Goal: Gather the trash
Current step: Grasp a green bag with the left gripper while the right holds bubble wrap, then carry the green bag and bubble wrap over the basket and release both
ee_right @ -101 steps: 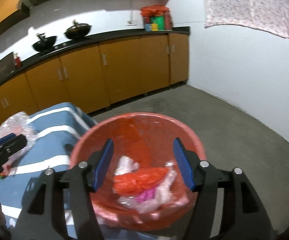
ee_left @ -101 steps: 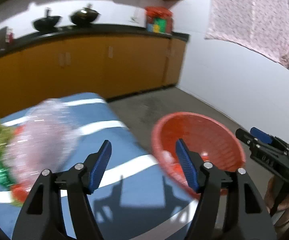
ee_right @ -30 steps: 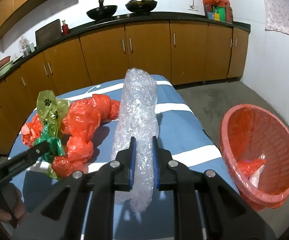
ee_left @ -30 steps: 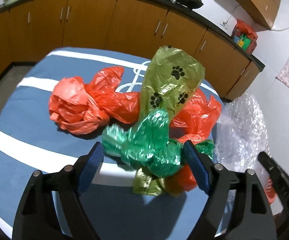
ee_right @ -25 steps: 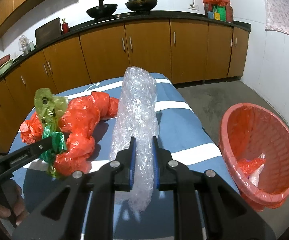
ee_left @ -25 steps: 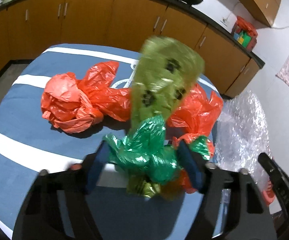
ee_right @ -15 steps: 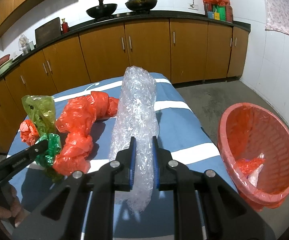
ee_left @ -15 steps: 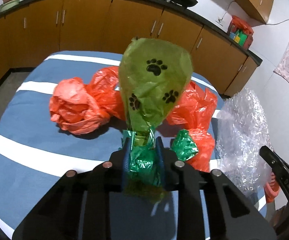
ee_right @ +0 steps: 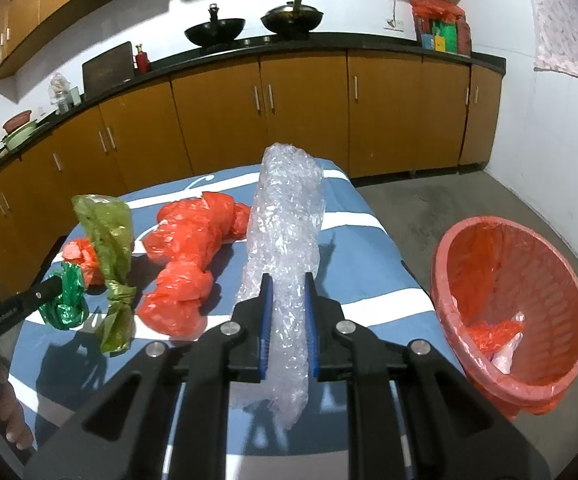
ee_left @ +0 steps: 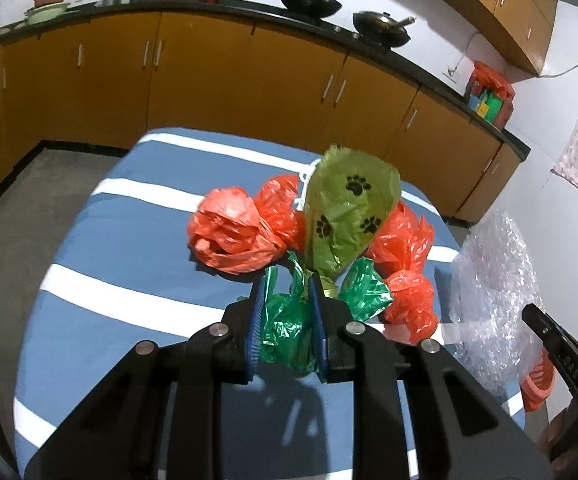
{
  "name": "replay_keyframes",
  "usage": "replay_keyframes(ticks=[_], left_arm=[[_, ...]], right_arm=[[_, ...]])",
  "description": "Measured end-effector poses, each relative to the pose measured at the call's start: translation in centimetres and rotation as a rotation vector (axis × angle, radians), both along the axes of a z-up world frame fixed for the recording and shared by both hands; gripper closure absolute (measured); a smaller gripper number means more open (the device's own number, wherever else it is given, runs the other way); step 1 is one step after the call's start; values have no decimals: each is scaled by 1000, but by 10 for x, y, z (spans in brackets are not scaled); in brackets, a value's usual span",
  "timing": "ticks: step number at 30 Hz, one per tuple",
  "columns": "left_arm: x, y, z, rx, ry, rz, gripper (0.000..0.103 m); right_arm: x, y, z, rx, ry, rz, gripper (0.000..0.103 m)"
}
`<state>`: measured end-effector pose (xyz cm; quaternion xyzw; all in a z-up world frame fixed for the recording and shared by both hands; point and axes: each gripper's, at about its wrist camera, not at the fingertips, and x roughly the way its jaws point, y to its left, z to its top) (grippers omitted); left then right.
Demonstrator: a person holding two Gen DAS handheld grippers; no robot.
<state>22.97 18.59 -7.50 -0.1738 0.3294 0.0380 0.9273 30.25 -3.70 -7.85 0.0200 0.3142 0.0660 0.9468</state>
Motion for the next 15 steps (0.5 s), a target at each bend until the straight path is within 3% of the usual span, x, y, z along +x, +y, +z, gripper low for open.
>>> replay_keyframes(ticks=[15], left_arm=[[-9, -23, 35, 29, -72, -26, 81]], right_arm=[[-28, -36, 30, 18, -73, -37, 88]])
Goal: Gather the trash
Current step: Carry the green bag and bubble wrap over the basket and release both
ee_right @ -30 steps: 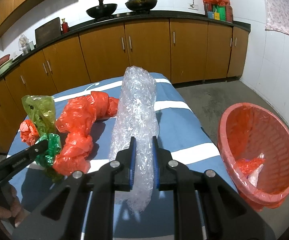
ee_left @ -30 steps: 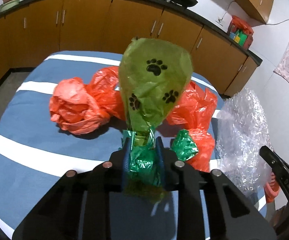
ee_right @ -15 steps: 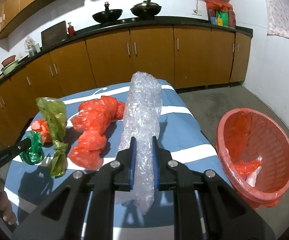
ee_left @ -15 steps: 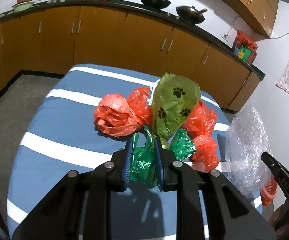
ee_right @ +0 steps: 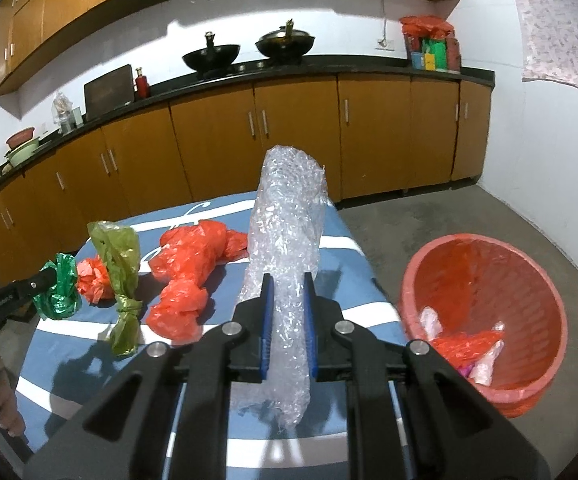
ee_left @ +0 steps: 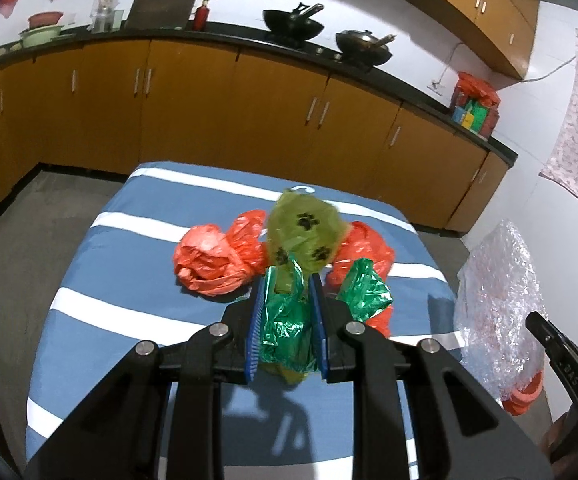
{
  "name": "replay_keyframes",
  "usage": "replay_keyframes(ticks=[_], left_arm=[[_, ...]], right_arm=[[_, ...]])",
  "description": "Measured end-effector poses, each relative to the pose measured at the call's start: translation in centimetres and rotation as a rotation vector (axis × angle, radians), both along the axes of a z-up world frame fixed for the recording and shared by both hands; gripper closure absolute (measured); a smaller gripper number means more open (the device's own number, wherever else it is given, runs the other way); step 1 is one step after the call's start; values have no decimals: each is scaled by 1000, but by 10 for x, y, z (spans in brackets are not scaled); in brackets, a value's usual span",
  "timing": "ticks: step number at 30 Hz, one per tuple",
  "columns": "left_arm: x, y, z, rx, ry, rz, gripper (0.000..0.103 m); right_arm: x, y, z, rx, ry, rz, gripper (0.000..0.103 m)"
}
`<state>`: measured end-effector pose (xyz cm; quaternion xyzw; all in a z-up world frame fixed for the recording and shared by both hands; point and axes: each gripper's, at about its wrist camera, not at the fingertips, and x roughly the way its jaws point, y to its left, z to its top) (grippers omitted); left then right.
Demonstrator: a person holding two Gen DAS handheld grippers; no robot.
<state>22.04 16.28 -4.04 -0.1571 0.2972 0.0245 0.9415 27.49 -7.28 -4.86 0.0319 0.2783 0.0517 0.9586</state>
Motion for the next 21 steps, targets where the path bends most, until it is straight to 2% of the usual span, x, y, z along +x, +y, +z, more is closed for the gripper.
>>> replay_keyframes(ticks=[13, 21], left_arm=[[13, -61, 18, 22, -36, -104, 81], [29, -123, 20, 35, -41, -220, 81]], right_arm=[[-11, -61, 9, -6, -31, -109, 88], [-14, -111, 7, -34, -42, -207, 88]])
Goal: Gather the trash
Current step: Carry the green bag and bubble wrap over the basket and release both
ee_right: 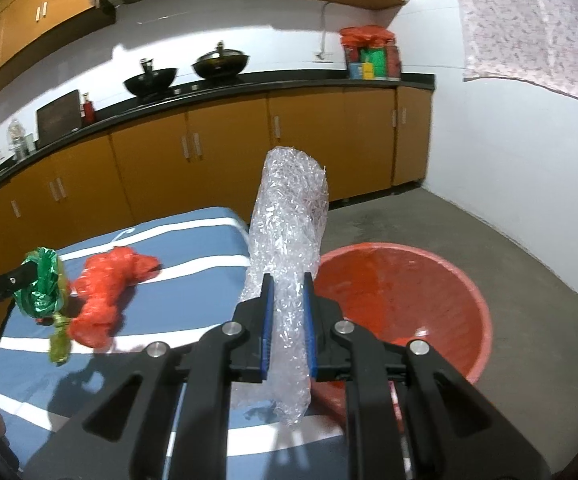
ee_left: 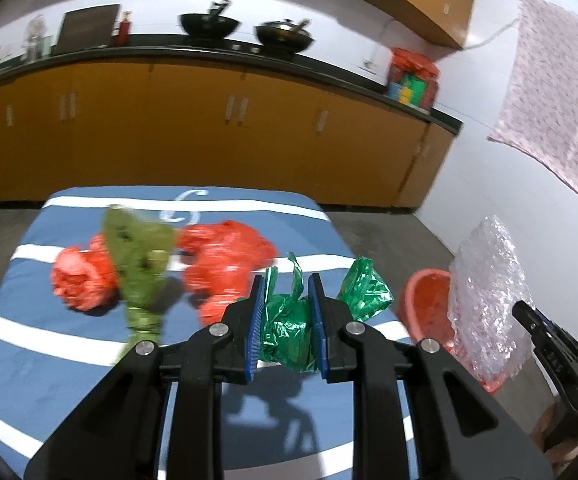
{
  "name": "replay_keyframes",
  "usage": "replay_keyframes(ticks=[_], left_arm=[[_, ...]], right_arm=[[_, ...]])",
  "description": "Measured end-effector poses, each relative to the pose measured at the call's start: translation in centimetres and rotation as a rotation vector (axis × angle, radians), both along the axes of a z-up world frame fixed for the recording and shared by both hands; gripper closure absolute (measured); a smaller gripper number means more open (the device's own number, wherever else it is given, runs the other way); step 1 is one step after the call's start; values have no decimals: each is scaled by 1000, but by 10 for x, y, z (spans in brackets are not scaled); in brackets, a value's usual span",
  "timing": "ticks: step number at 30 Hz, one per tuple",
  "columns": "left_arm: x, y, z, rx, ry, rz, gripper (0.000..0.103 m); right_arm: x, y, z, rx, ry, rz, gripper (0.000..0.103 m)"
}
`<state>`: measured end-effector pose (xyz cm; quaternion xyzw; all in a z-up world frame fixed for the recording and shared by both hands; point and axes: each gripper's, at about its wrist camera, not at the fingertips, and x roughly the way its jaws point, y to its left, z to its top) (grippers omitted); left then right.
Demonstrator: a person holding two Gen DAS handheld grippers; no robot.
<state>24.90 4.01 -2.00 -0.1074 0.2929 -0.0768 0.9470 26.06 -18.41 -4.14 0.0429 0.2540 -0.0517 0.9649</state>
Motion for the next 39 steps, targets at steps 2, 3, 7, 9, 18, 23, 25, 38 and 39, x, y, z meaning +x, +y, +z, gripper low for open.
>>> replay_keyframes(ticks=[2, 3, 7, 9, 18, 23, 25, 38, 39], left_arm=[[5, -16, 0, 9, 0, -34, 81], [7, -24, 0, 14, 0, -49, 81], [15, -57, -3, 29, 1, -115, 81], [18, -73, -5, 35, 1, -148, 81], [37, -125, -13, 52, 20, -249, 81], [50, -156, -17, 54, 29, -296, 81], [55, -169, -18, 59, 27, -316, 81], [76, -216, -41, 90, 62, -400, 81], [77, -218, -44, 92, 67, -404, 81]], right_arm=[[-1, -13, -1, -4, -2, -28, 88], [-1, -20, -2, -4, -2, -42, 88], [-1, -46, -8, 4, 6, -88, 88], [0, -56, -11, 5, 10, -105, 88], [5, -91, -24, 27, 27, -151, 88], [9, -110, -32, 45, 36, -169, 88], [11, -115, -34, 52, 37, -174, 88], [24, -138, -54, 80, 58, -189, 88], [24, -139, -55, 83, 59, -187, 88]])
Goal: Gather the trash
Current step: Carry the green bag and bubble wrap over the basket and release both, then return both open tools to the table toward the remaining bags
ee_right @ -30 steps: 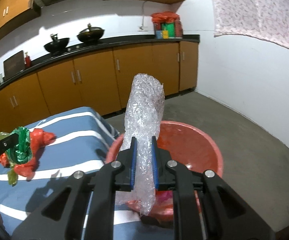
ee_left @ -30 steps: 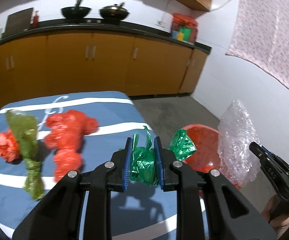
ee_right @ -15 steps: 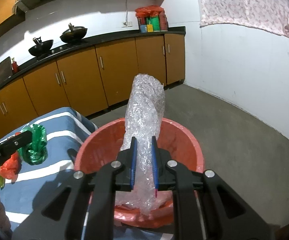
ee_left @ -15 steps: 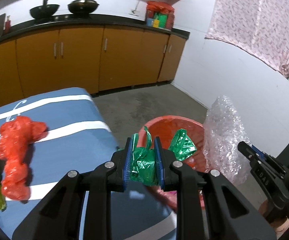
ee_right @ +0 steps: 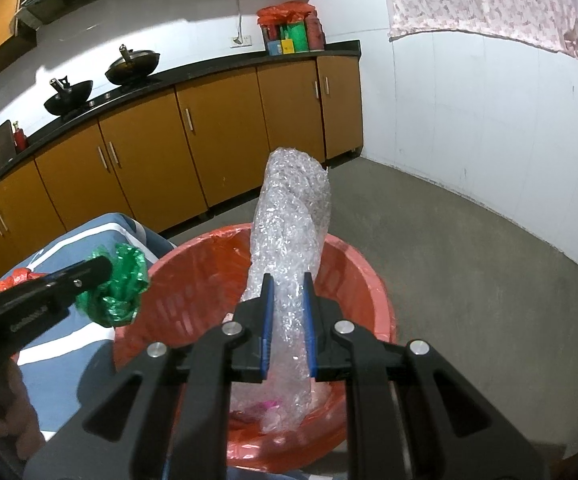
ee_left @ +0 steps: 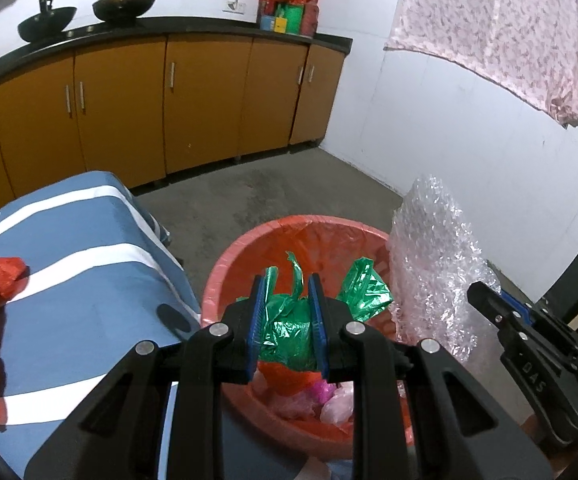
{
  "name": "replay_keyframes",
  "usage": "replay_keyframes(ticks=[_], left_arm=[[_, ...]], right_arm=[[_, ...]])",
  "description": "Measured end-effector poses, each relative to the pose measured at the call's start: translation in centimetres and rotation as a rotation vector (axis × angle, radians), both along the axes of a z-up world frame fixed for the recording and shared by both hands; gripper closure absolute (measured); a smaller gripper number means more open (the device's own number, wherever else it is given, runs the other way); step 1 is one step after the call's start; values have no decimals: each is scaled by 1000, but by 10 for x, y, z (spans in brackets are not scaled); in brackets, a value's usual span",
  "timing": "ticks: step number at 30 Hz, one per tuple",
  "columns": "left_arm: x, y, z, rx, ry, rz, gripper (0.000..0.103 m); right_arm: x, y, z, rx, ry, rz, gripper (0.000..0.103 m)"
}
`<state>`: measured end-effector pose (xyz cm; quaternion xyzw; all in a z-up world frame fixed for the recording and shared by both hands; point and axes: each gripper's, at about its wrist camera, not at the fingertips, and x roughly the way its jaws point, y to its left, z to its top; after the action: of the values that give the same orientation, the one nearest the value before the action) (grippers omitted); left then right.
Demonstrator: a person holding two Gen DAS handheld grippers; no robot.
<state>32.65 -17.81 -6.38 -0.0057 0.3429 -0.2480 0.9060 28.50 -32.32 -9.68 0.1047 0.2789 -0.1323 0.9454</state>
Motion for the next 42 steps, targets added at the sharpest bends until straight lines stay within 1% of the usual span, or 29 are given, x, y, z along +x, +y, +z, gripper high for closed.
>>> replay_keyframes(ticks=[10, 12, 14, 16, 17, 18, 25, 27, 29, 31, 33, 34, 36, 37, 40, 42], left_arm=[[9, -14, -15, 14, 26, -39, 81], [11, -17, -17, 16, 34, -47, 80], [12, -18, -19, 17, 43, -49, 79], [14, -18, -20, 14, 48, -46, 74], [16, -17, -21, 12, 55, -45, 70], [16, -16, -22, 9, 60, -44, 68], [15, -8, -24, -3, 81, -29, 62], [14, 1, -21, -13, 77, -13, 59], [10, 12, -17, -21, 64, 11, 55], [2, 26, -12, -22, 44, 38, 51], [-7, 39, -8, -17, 26, 65, 48], [-13, 51, -6, -14, 13, 85, 47], [-24, 69, -3, -9, -6, 122, 41], [-30, 81, -1, -5, -17, 150, 40], [-45, 110, 1, 13, -38, 217, 37], [-56, 136, 2, 29, -50, 283, 32]], right_arm=[[9, -7, -12, 35, 18, 15, 88], [9, -8, -14, 41, 20, 18, 85], [8, -9, -14, 43, 16, 13, 85], [7, -10, -14, 47, 14, 7, 80], [7, -11, -14, 47, 12, 5, 76], [6, -12, -14, 46, 11, 2, 73], [-1, -12, -13, 28, 6, -13, 64], [-3, -10, -12, 20, 3, -17, 61], [-7, -8, -11, 12, -1, -17, 54], [-9, -5, -9, 1, -8, -10, 49], [-12, 0, -5, -10, -19, -2, 41], [-13, 5, -3, -10, -26, 6, 40], [-13, 12, 0, -4, -33, 22, 39], [-13, 16, 2, 0, -35, 33, 39], [-9, 36, 6, 9, -38, 79, 39], [-5, 54, 9, 14, -38, 124, 38]])
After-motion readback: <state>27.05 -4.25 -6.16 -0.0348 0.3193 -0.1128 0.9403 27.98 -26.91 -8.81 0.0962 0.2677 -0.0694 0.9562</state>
